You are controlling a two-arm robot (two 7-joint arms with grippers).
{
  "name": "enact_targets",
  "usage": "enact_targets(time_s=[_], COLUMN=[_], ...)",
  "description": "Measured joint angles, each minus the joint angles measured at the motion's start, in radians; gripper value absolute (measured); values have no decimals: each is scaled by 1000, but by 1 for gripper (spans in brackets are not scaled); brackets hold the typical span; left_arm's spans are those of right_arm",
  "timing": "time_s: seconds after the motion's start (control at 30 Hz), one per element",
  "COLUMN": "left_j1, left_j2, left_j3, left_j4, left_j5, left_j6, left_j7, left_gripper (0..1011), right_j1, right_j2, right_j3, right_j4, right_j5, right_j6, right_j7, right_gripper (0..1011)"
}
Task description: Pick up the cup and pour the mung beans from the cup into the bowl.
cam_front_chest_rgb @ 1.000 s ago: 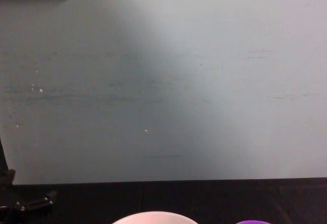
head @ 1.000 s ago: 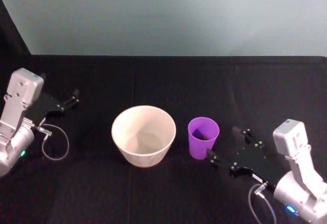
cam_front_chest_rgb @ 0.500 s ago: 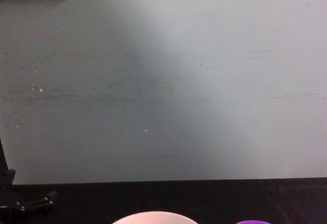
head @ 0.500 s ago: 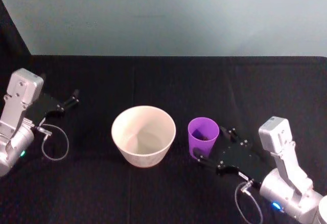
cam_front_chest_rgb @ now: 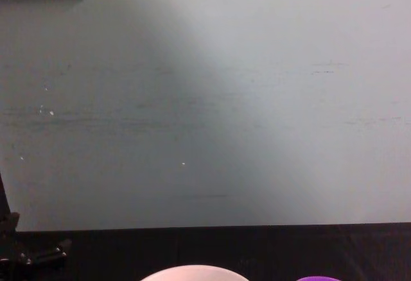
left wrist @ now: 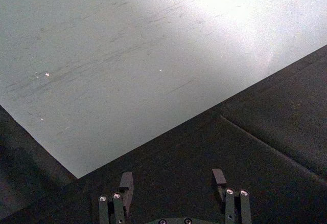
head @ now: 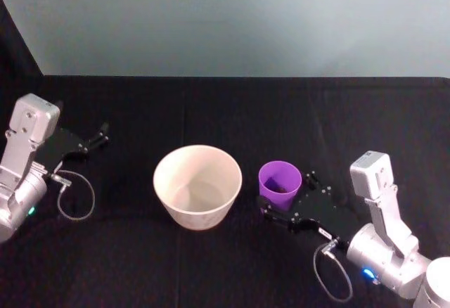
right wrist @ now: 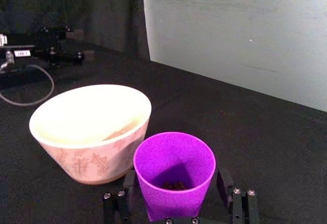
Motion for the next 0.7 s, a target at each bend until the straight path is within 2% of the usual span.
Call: enact_targets(time_s=[0.4, 0.7], left_j1=[0, 0], left_j2=[0, 0], left_j3=[0, 0], left_j4=[0, 0], left_j5=[0, 0], left_j6=[0, 0], left_j7=[0, 0], left_gripper=[1000, 1000], right_j1=[12, 7], right_j2=[-42, -60], right_j3=[15, 31], right_j4=[30, 39], right_j5=[-9, -20], right_j6=[-4, -10], right_j7=[25, 39], right_gripper=[1003, 1003])
